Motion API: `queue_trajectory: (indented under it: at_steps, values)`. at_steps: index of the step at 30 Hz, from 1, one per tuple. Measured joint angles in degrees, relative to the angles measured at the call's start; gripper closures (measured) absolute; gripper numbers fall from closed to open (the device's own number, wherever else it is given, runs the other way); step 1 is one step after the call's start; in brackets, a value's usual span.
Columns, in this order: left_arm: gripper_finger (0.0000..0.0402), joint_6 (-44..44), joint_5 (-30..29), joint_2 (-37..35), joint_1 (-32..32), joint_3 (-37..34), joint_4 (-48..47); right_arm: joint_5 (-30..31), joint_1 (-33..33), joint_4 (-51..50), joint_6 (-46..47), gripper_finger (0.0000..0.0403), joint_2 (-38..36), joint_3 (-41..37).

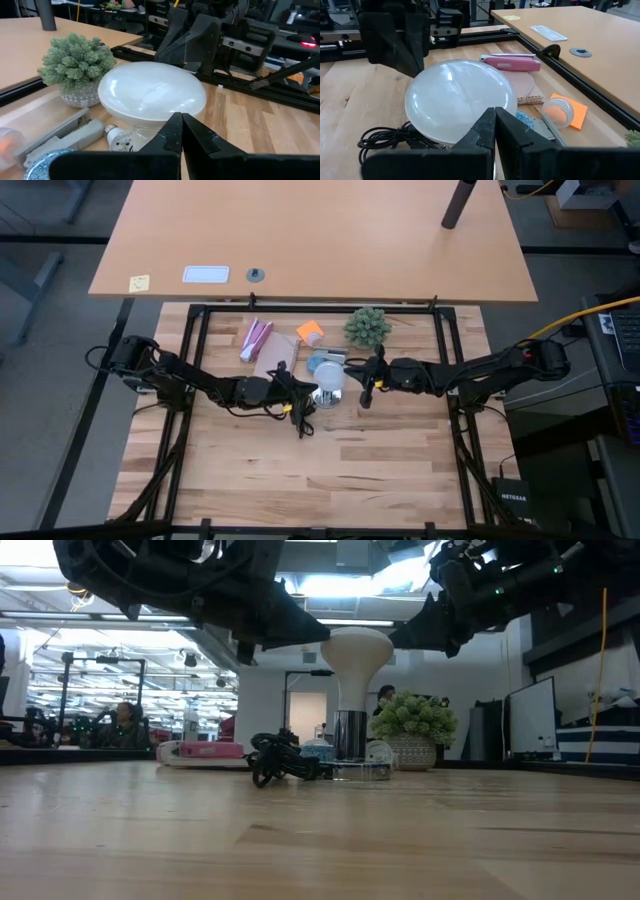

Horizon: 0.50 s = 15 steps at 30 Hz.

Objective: Screw lightbulb
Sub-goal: Insert the lightbulb into the silver lamp socket

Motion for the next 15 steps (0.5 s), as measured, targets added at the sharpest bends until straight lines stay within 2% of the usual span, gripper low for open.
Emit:
queue_trajectory:
  at_steps: [5, 15]
  values:
    - [0.0401, 0.49, -0.08, -0.04, -0.04, 0.00, -0.39, -1.87, -0.04, -0.25, 1.86, 0.0387, -0.01, 0.00]
    - [0.0401, 1.64, -5.29, -0.07, -0.06, -0.04, -0.61, -6.37, -0.02, -0.39, 7.37, 0.0387, -0.13, 0.00]
